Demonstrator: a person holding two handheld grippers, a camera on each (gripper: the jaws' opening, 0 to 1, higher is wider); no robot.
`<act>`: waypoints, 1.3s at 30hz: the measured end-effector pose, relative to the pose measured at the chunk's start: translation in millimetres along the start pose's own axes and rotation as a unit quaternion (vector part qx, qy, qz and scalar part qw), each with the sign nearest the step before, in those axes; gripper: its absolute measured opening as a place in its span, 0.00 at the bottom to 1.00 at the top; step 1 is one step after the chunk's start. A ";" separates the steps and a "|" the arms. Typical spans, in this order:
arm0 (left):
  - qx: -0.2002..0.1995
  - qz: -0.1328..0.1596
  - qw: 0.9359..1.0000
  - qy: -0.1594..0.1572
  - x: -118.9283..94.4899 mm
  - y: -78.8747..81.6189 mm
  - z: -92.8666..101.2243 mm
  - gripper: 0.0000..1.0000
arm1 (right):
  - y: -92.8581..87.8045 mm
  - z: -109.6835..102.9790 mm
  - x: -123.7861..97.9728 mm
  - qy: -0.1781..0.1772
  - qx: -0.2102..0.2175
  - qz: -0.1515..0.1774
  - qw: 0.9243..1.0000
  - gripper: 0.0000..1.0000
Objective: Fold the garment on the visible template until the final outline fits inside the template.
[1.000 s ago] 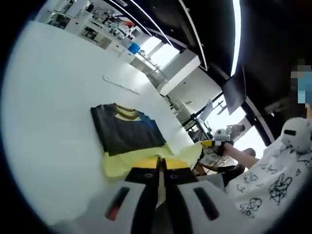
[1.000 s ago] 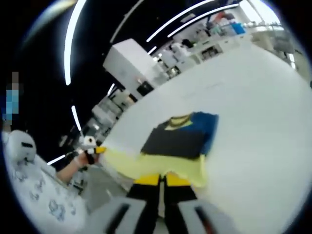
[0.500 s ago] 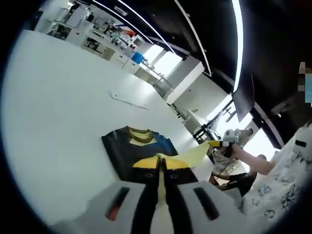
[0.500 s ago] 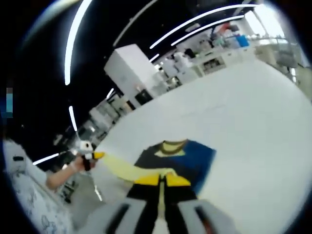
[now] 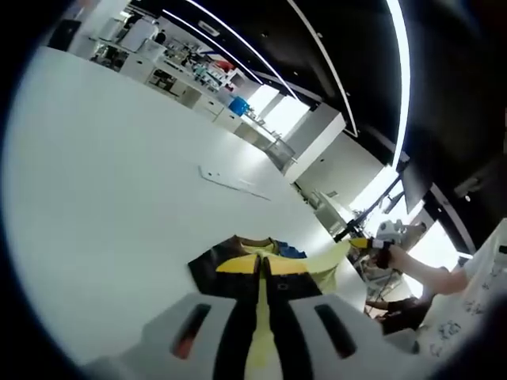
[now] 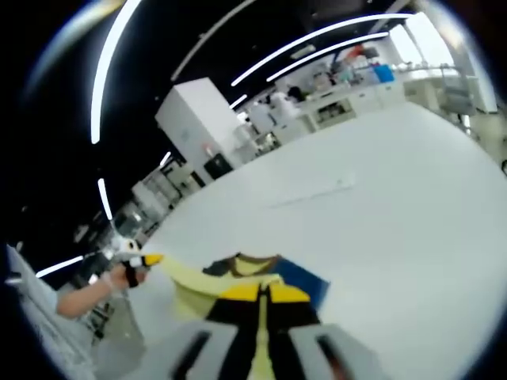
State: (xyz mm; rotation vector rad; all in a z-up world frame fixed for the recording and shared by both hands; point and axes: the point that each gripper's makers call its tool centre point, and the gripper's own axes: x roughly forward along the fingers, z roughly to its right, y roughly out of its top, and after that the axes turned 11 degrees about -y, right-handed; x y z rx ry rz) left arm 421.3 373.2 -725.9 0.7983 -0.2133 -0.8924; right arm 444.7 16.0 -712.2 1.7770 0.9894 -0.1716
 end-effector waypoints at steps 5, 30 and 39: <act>-0.020 0.008 1.000 0.018 10.4 -1.8 -20.6 0.00 | -1.4 11.7 25.6 -0.009 0.001 -0.012 1.000 0.00; -0.065 -0.014 0.995 0.076 29.3 -36.3 -81.3 0.00 | -48.5 51.5 76.2 -0.060 0.040 -0.065 0.995 0.00; -0.023 -0.036 0.997 0.063 26.1 -39.8 -78.3 0.01 | -55.3 45.2 73.1 -0.052 0.031 -0.071 0.996 0.00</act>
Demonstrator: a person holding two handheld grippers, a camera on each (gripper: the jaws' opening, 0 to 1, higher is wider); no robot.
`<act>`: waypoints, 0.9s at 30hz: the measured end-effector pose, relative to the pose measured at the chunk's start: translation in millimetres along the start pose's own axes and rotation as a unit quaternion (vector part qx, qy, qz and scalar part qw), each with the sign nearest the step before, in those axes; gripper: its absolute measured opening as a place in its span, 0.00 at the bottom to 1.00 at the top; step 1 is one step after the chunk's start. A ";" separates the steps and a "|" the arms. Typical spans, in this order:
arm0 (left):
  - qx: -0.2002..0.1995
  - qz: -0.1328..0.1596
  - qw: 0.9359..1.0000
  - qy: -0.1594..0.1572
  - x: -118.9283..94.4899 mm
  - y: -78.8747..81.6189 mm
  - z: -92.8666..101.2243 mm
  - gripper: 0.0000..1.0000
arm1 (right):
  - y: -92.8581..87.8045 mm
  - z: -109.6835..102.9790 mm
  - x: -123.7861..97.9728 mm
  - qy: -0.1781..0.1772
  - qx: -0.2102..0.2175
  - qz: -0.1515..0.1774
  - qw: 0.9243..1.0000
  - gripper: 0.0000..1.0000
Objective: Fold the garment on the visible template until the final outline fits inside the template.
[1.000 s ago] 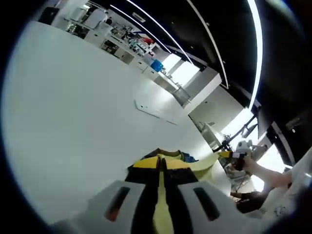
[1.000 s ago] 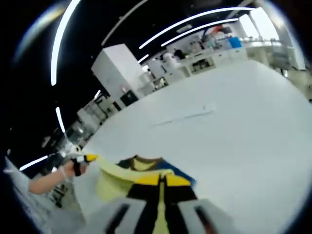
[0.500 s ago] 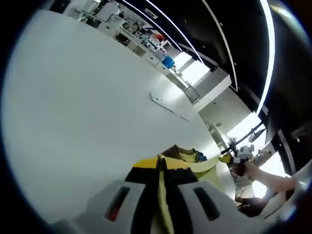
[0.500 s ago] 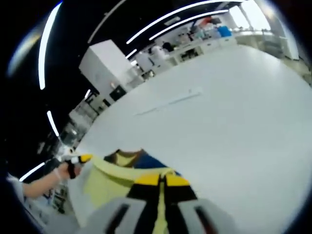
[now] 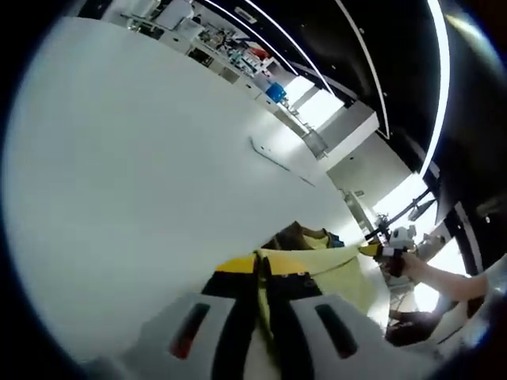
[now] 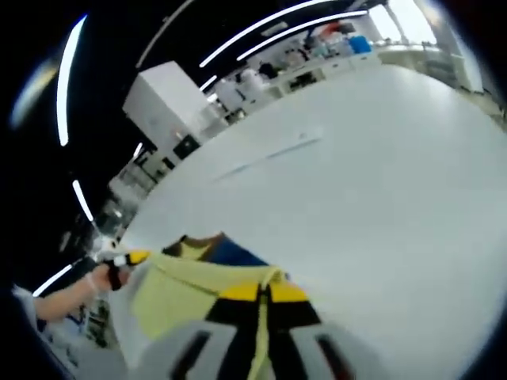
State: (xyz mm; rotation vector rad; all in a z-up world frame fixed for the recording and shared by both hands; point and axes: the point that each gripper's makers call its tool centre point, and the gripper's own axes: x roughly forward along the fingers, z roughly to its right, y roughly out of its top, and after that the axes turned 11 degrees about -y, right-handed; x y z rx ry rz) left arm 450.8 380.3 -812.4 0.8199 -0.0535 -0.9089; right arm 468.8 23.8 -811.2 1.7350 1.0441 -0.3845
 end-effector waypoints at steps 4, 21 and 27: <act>-0.003 -0.003 1.000 -0.016 -1.1 -1.5 6.8 0.12 | -4.6 -4.1 -2.9 0.013 -0.024 -0.004 1.000 0.07; 0.089 -0.049 0.992 -0.071 -6.9 -13.2 40.1 0.73 | -4.2 -17.8 -18.8 0.048 -0.118 0.040 0.991 0.85; 0.098 -0.060 0.988 -0.099 -6.8 -18.6 53.1 0.82 | -12.0 -32.4 -20.3 0.068 -0.132 0.037 0.988 0.91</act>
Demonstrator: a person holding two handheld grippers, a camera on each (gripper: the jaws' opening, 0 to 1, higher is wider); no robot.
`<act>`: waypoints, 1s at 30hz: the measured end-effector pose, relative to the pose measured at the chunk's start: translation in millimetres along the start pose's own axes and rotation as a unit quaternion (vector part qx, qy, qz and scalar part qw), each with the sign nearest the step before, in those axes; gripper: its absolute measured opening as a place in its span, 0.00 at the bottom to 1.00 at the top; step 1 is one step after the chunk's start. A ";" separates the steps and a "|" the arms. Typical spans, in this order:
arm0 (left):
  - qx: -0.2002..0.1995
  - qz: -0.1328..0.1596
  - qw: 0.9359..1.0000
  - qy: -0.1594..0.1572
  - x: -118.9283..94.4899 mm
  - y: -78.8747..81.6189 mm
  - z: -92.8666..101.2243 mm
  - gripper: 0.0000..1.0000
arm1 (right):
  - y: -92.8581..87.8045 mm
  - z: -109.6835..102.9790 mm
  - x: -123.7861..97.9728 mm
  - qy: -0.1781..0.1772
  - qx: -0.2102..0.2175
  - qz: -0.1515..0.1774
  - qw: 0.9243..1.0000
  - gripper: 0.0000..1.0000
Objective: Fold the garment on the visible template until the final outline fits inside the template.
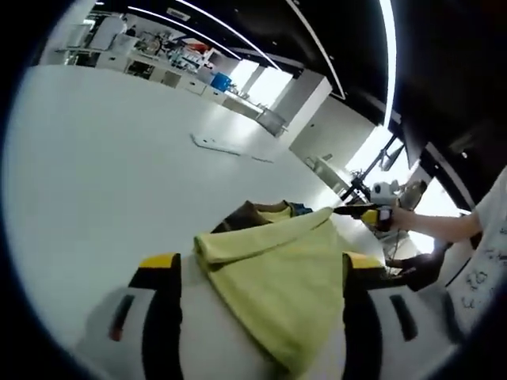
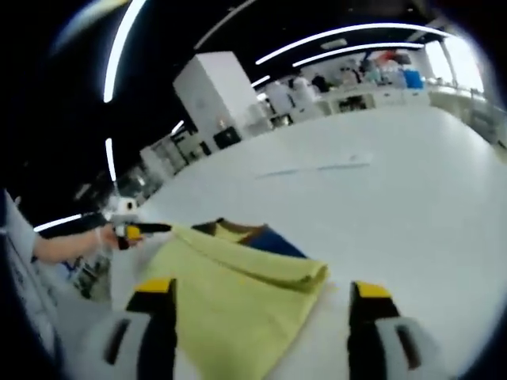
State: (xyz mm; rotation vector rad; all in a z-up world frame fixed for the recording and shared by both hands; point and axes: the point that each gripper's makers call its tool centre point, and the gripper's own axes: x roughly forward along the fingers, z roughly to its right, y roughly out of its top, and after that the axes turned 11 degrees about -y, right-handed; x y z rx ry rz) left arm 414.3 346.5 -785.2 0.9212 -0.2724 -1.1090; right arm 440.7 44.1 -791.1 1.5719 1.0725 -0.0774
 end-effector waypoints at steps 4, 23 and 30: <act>0.001 -0.013 1.000 -0.011 2.7 -5.0 5.5 0.81 | 0.0 -7.1 0.9 0.016 -0.002 -0.001 1.000 0.90; -0.013 -0.023 0.999 -0.033 25.8 -8.9 8.3 0.74 | -9.2 -27.7 25.8 0.037 -0.009 -0.029 0.999 0.86; -0.012 -0.005 0.999 -0.034 37.9 5.7 4.4 0.75 | 2.2 -21.8 36.4 0.031 -0.005 -0.020 0.999 0.85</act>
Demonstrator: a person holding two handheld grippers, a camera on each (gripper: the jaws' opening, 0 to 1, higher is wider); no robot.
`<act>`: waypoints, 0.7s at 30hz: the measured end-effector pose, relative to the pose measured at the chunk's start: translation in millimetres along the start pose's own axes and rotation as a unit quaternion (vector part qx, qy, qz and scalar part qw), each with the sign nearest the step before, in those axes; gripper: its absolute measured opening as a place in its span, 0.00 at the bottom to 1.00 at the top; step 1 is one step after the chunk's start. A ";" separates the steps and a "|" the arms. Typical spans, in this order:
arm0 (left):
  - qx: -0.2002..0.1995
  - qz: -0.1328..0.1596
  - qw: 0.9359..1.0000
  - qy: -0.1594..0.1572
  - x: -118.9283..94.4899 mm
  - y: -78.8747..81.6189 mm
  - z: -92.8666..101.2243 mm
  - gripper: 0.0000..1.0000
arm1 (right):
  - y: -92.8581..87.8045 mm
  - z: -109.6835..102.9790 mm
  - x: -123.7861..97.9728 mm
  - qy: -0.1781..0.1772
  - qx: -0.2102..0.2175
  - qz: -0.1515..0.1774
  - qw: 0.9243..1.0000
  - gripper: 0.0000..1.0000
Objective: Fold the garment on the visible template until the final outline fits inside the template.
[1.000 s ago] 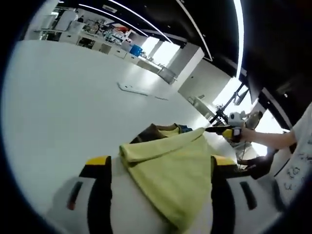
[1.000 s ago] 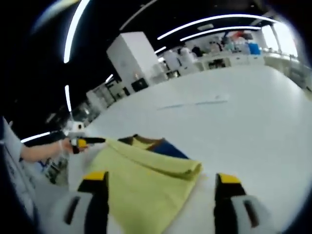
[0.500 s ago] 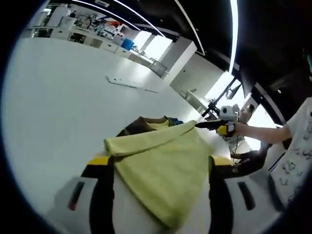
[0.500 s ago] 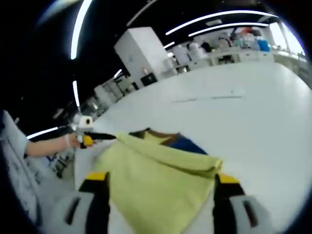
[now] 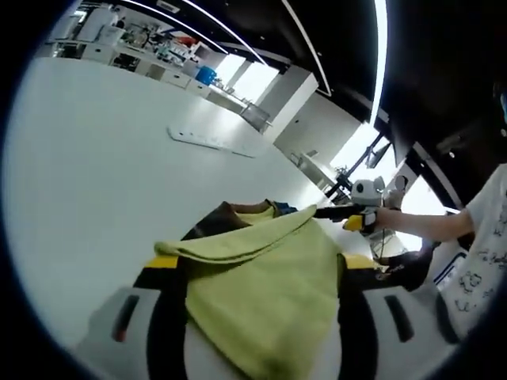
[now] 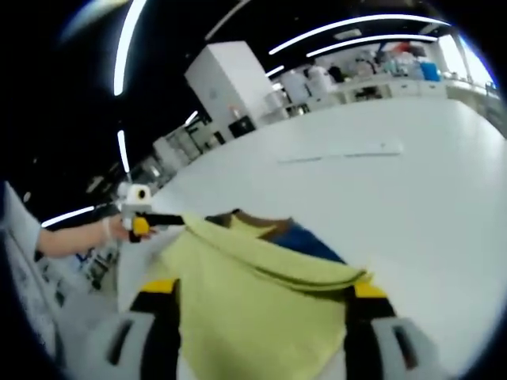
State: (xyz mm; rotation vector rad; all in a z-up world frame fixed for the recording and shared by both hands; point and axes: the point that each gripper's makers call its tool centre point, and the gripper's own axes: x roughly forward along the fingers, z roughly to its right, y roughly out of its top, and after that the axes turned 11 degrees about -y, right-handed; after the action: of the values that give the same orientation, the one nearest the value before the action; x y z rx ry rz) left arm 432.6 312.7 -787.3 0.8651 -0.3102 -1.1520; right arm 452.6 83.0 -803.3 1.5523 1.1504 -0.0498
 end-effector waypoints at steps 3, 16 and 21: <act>0.002 0.004 1.000 0.012 0.9 3.8 -8.1 0.76 | 6.2 7.6 5.4 -0.008 0.002 0.008 1.000 0.86; 0.003 0.013 1.000 0.024 -4.7 5.8 -11.6 0.78 | 7.7 12.5 3.1 -0.018 0.014 0.017 1.000 0.87; 0.013 0.011 1.000 0.025 -10.9 7.6 -5.5 0.79 | 8.1 16.0 -4.7 -0.020 0.012 0.018 1.000 0.87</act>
State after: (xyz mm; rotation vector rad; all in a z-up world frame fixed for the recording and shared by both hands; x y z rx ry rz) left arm 436.7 325.8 -783.1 0.9090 -0.2941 -1.1067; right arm 464.0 68.8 -800.3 1.5854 1.0933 -0.0700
